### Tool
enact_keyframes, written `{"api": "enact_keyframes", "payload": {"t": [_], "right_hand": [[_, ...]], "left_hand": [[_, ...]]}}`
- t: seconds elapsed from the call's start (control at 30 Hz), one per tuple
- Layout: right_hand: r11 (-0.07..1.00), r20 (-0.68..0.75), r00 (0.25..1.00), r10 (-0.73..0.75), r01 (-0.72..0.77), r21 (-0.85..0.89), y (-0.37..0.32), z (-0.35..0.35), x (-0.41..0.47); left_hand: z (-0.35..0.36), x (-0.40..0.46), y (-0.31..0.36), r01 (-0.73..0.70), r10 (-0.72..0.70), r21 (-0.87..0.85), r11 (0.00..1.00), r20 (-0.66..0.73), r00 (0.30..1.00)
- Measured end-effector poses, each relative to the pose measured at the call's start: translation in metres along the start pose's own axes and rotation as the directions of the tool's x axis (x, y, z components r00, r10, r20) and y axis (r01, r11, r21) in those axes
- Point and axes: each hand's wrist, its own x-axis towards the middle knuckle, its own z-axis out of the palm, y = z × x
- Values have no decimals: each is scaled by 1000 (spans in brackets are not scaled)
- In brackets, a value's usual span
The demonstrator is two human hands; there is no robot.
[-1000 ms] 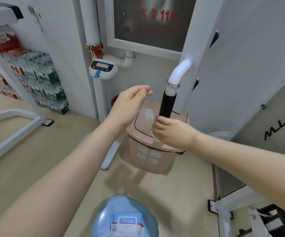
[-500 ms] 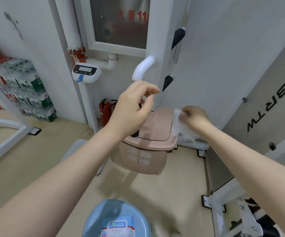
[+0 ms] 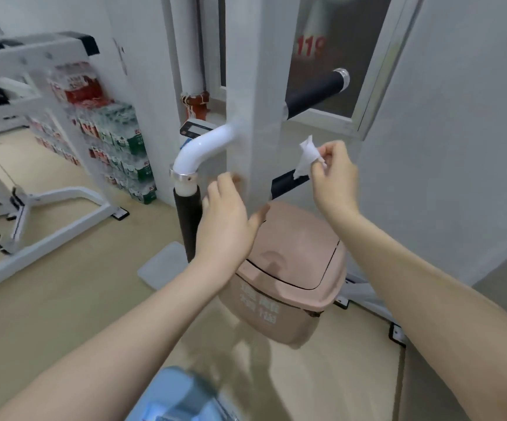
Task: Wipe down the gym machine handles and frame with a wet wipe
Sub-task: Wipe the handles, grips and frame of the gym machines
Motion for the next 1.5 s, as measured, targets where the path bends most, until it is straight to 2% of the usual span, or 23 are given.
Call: {"api": "enact_keyframes", "payload": {"t": [0.07,0.13,0.2,0.27,0.37,0.43,0.47,0.57,0.6,0.67,0.73,0.8,0.83,0.87,0.97,1.0,1.03,1.13,1.2,1.27,1.33,1.37,1.5], "right_hand": [[982,66,984,-167,172,-82,3,13,4],[926,164,946,-279,311,-215,9,26,4],[859,279,908,-314,397,-324,19,35,6],[820,361,852,-379,490,-295,30,33,7],[718,537,650,-538,687,-114,53,19,8],[657,602,579,-549,745,-116,69,7,15],[653,596,594,-541,743,-148,76,2,21],[747,491,730,-475,630,-212,83,-1,34],[758,479,740,-472,618,-208,79,1,31],[702,505,664,-551,696,-149,67,9,16],[560,522,507,-686,826,-66,62,19,2],[482,541,416,-731,876,-21,64,24,12],[461,536,403,-742,887,-29,68,26,21],[465,514,432,-741,882,-70,71,25,31],[565,460,596,-658,795,-222,73,23,47],[559,455,607,-652,790,-252,69,26,46],[531,451,588,-671,806,-261,65,33,40],[411,443,454,-773,891,-196,56,53,25],[334,431,400,-809,916,-222,54,56,29],[275,425,408,-808,899,-341,55,53,41],[281,439,462,-770,864,-418,53,52,45],[279,446,455,-770,870,-406,50,53,44],[240,544,289,-788,957,-162,43,55,42]], "left_hand": [[10,-4,4,-63,76,86,994,-152,985],[22,-7,1,-196,290,289,937,-331,898],[31,-6,-3,-311,525,517,798,-341,780],[33,-4,-4,-340,627,657,673,-263,733],[34,-3,-3,-301,618,709,638,-237,750],[35,-2,-3,-305,617,701,644,-241,749],[34,-1,-4,-306,616,699,646,-242,750],[33,3,-6,-295,605,708,642,-232,761],[33,5,-7,-289,604,710,642,-236,761],[33,7,-9,-285,612,718,636,-244,752],[33,9,-8,-291,631,726,624,-247,736],[32,11,-9,-293,634,724,624,-251,731],[31,12,-10,-293,634,726,622,-248,732],[31,13,-11,-292,635,731,617,-243,733],[32,18,-16,-298,646,742,601,-231,728],[33,20,-17,-301,650,741,600,-232,724],[33,21,-19,-303,653,739,602,-237,720],[34,24,-20,-309,666,735,604,-252,702],[33,25,-21,-318,665,729,606,-245,706],[31,25,-22,-321,661,729,605,-234,713],[29,25,-23,-325,657,726,606,-226,719],[29,25,-23,-325,658,727,605,-226,719],[30,25,-24,-329,659,731,597,-213,722]]}}
